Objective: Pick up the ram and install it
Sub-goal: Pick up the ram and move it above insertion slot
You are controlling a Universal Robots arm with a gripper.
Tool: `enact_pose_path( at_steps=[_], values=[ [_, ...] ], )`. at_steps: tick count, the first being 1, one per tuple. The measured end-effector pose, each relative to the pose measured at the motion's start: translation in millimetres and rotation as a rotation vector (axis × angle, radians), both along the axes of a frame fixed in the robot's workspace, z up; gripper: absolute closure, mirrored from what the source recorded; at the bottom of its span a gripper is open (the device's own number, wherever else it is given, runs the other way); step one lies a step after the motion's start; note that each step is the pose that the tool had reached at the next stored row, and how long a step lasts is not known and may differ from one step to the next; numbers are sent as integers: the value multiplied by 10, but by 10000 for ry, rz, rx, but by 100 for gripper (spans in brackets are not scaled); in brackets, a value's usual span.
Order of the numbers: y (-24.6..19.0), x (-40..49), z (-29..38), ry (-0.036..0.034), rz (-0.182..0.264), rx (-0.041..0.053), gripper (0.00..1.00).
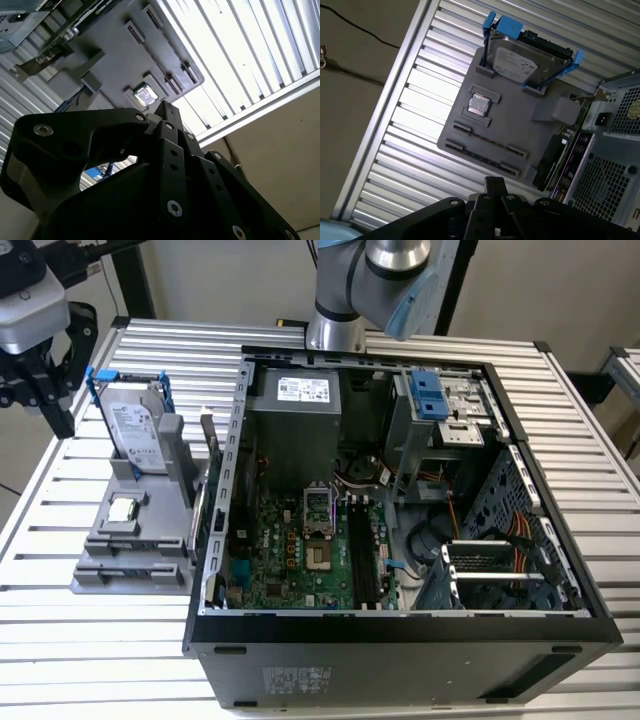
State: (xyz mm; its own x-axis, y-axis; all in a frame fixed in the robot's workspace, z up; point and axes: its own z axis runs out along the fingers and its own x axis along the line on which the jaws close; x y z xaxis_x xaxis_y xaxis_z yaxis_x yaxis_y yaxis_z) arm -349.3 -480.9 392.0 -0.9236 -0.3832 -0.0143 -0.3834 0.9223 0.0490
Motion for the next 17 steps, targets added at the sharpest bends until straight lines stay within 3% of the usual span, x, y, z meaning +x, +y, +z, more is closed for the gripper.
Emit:
enact_pose_path(
  at_steps=[17],
  values=[
    [0, 0, 0, 0, 1090, 0, 100]
  ],
)
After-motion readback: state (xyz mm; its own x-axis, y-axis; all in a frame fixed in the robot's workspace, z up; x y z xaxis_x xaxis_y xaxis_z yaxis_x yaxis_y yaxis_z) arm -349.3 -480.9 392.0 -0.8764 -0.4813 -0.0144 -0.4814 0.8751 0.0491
